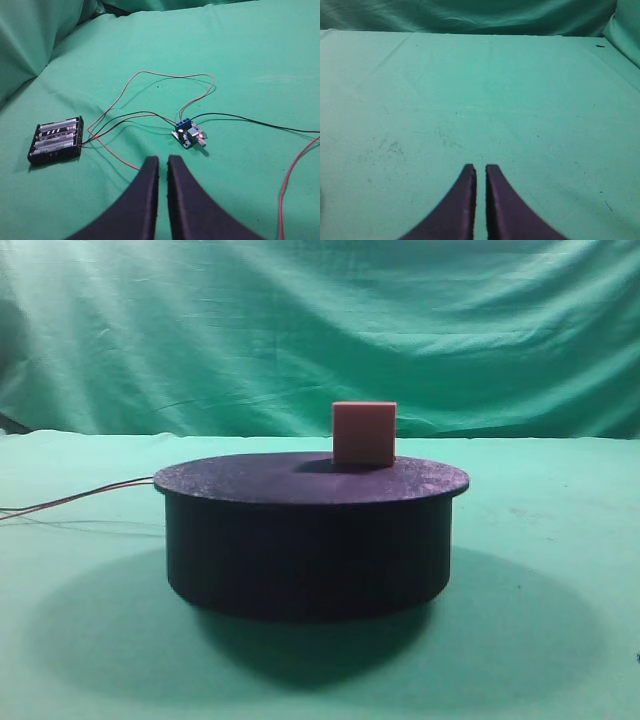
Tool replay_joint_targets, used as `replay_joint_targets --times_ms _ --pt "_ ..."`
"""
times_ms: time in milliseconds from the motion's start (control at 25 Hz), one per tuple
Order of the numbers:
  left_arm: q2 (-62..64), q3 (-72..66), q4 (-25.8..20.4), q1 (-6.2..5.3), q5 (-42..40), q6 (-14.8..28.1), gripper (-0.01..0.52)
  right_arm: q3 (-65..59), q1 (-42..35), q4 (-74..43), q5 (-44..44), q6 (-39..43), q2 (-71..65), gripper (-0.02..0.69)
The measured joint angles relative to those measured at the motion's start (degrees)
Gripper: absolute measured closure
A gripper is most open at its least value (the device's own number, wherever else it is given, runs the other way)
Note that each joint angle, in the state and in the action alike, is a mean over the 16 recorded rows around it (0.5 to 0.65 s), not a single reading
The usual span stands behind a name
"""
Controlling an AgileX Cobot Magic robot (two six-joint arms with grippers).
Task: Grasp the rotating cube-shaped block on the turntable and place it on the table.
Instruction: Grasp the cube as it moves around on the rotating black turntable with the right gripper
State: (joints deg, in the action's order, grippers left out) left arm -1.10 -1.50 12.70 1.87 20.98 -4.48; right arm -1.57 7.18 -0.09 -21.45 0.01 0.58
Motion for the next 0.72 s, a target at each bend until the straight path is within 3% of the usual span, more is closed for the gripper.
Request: replay_joint_targets --times_ms 720 --pt "0.00 0.00 0.00 0.00 0.00 0.00 0.514 -0.05 0.00 0.73 3.14 0.62 0.00 0.616"
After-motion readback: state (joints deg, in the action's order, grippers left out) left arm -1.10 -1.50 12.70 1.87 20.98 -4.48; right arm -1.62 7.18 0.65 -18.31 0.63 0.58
